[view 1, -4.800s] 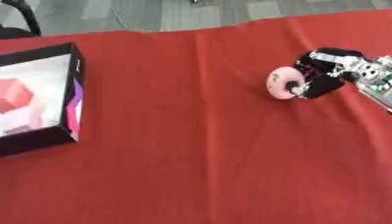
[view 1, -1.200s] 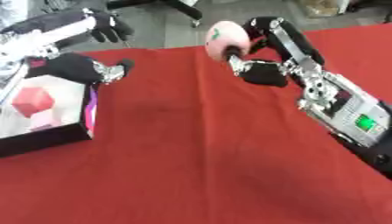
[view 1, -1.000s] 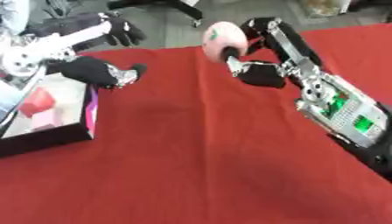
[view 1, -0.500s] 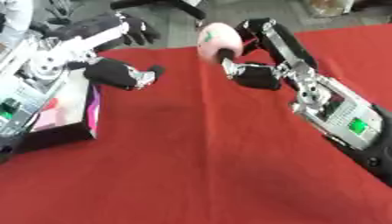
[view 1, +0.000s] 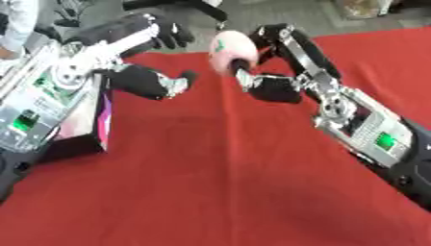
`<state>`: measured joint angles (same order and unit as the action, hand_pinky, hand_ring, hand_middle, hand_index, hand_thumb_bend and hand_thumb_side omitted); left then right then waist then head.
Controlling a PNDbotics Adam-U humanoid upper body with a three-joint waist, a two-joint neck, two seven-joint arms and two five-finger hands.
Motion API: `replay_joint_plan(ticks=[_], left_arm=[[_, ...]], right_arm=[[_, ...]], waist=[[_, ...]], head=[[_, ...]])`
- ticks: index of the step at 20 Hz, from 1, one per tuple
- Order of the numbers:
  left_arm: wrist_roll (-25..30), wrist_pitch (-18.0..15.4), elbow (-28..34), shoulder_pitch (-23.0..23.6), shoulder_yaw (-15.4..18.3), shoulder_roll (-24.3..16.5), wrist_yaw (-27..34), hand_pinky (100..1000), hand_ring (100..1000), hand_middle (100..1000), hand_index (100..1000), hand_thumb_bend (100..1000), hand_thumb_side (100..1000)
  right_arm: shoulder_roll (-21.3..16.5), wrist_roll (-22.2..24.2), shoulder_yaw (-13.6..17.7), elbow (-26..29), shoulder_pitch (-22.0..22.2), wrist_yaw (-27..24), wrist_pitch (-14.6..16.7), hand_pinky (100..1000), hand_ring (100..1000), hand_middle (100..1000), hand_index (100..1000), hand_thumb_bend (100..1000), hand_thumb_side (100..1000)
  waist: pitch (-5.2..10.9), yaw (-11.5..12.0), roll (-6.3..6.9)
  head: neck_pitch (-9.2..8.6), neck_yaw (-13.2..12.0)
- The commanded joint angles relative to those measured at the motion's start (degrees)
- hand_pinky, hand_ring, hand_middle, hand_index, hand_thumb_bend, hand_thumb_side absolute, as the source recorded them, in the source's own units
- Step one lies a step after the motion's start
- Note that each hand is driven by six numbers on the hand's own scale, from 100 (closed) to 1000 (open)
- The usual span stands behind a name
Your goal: Pick up the objects with one hand, pass them to the other hand, and then place them into the box on the other side of the table.
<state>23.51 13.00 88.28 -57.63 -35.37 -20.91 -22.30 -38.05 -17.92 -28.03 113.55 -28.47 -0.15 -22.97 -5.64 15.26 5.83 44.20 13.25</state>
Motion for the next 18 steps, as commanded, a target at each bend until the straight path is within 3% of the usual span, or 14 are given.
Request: replay_joint_plan(ticks=[1,7,18], left_arm=[[-0.3,0.3,1.3,-1.5,0.1,0.0,0.8,819,803,756,875,253,465],[1.2,0.0,4.1,-1.5,-0.7,-0.7,2.6,822,806,757,875,338,567],[1.3,1.6,6.0,-1.6,-0.7,-0.5,2.8,822,806,755,877,364,603]], right_arm=[[-0.6,0.4,0.3,1.0,-0.8,0.6,0.6,628,690,473,582,100,100],[-1.0,0.8,0.1,1.0,-0.2,1.0,1.1,629,690,473,583,100,100],[-0.9,0.6,-0.4,1.0,0.0,1.8,0.9,616,682,466,575,116,100]], waist=[[0.74,0.1,0.54],[0.54,0.0,0.56],[0.29,0.1,0.45]], head=[[-0.09,0.0],[-0.09,0.5],[-0.09,0.8]])
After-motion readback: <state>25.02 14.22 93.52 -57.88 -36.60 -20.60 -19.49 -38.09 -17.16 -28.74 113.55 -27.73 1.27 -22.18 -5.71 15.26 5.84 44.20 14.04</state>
